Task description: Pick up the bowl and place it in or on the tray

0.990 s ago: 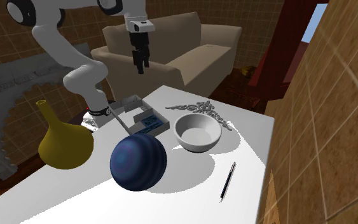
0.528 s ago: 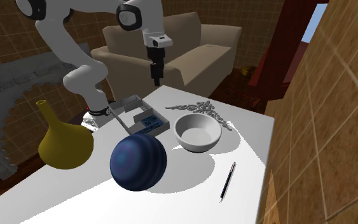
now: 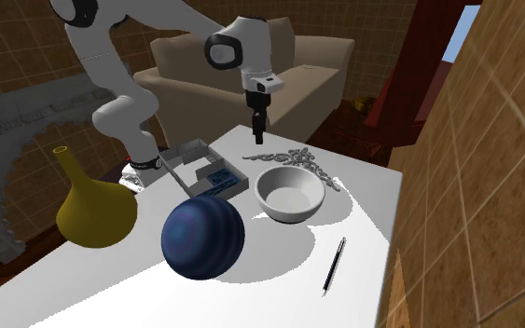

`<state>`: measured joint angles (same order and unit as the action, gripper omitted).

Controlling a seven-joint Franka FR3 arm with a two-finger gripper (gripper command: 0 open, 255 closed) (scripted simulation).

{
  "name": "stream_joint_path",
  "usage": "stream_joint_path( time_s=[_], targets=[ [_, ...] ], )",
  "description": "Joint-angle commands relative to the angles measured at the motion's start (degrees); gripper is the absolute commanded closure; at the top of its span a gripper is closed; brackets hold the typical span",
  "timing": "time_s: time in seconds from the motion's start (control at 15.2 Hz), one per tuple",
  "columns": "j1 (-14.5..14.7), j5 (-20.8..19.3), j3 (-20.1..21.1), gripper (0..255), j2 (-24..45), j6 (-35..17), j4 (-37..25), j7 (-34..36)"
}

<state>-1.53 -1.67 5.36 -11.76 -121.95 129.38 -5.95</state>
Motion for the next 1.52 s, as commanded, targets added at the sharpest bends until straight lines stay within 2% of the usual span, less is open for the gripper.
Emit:
stream_joint_path(
  time_s=[0.0,0.53,1.06,1.45],
  targets=[
    [-0.19,-0.5,0.06,0,4.35,-2.62,-2.04,0.29],
    [0.05,-2.73,0.25,0,20.83,-8.33,-13.72,2.3],
    [0.08,-3.46,-0.01,0,24.42,-13.3,-12.31,2.78],
    [0.09,-3.46,-0.02,0,24.43,-13.3,-12.32,2.78]
  ],
)
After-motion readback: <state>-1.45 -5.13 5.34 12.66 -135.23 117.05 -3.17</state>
